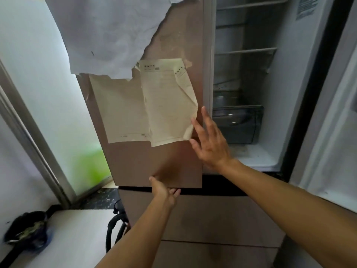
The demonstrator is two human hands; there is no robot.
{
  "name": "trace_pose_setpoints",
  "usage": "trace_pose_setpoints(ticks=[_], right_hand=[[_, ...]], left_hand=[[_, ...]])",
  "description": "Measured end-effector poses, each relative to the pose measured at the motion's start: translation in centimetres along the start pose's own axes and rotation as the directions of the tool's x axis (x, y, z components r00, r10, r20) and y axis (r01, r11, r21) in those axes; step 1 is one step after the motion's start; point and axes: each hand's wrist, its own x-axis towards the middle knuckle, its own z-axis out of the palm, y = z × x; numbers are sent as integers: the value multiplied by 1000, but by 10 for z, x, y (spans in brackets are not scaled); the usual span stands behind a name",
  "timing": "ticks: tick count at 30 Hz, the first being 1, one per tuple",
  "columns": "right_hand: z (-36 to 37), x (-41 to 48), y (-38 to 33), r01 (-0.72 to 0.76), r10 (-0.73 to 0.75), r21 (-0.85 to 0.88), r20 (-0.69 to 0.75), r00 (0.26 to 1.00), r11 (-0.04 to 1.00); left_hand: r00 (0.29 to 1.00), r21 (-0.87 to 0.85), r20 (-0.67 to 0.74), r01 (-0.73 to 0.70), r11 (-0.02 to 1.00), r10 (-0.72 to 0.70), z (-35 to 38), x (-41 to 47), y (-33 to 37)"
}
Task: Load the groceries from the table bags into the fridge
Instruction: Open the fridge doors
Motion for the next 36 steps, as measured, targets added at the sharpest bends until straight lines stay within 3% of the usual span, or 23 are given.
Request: trace_pose_setpoints(ticks=[5, 10, 19, 27, 31, 36], right_hand=[[16, 1, 10, 95, -91, 48, -86, 992, 994], [12, -2, 9, 88, -87, 24, -58, 995, 996], [-14, -12, -18, 89, -90, -113, -5, 996, 990], [-50, -35, -122, 70, -77, -155, -44, 996, 985], [-74, -45, -172, 141, -137, -99, 46, 989, 985], [-100, -63, -208, 97, -92, -59, 86, 992, 993]], left_hand=[[999, -119, -18, -38, 992, 36, 11, 11, -13], [999, -180, 36, 30, 983, -24, 7, 0, -9], [999, -43, 26, -39, 998, 40, -1, -32, -7], [993, 185, 121, -7, 983, -16, -81, -64, 18], [980, 342, 178, -145, 929, 88, -121, -83, 36], [970, 477, 62, -236, 847, 235, -170, -111, 68]])
